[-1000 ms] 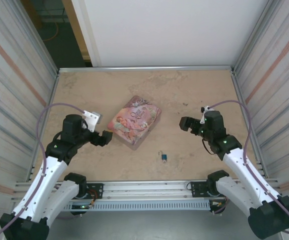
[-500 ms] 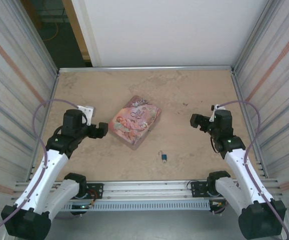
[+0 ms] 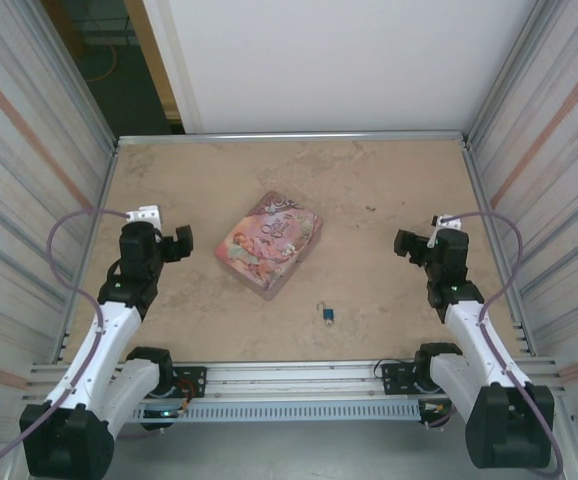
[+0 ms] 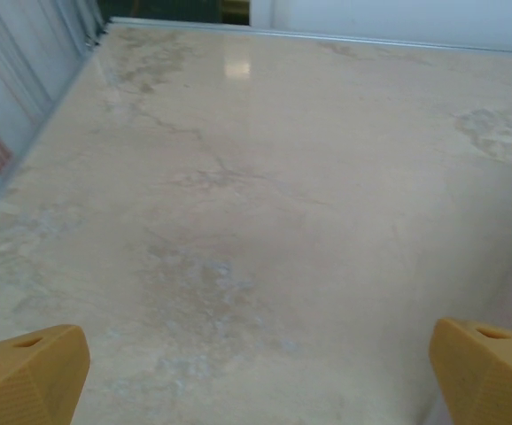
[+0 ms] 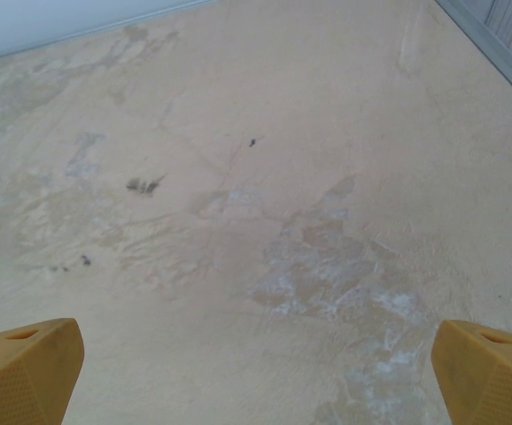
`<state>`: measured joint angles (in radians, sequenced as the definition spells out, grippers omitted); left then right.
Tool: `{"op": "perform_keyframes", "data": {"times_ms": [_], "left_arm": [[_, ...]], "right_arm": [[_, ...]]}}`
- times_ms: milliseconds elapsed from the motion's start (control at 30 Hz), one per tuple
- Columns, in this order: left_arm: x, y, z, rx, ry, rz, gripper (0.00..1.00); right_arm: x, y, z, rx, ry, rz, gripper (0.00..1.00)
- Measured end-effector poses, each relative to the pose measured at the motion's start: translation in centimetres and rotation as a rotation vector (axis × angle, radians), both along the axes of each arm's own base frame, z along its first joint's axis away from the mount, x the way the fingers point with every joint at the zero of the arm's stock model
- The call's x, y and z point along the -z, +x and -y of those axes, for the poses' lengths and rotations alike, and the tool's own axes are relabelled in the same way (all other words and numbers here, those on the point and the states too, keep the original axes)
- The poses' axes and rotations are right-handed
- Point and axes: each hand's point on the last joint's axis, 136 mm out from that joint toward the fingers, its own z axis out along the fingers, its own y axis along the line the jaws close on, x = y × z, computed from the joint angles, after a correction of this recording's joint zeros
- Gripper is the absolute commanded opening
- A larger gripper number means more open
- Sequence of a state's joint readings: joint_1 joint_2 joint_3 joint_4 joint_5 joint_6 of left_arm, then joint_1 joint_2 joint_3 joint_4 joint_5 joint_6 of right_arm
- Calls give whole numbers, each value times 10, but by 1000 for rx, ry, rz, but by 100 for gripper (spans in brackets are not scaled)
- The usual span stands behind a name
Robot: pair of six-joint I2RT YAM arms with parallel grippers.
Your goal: Unlock a padlock with a key
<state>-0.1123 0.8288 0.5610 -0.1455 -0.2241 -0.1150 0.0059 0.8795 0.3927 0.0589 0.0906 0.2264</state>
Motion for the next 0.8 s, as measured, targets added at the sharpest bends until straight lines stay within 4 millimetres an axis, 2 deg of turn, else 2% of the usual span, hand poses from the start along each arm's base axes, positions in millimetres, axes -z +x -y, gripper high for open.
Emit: {"op": "perform_keyframes", "data": {"times_ms": [167,467,600,800], "left_arm": [[2,8,-15,-62,25,40,99],[54,17,-17,-72,24,-12,99],[69,23,-15,-65,28,-16,99],[70,37,-14,-45,60,35,99]], "right_arm": [[22,12,4,0,-22,-4,99],[25,43,6,-30,-37,77,99],[29,54,4,-56,-47,102,99],[42,65,2,-100,-42,113,99]]}}
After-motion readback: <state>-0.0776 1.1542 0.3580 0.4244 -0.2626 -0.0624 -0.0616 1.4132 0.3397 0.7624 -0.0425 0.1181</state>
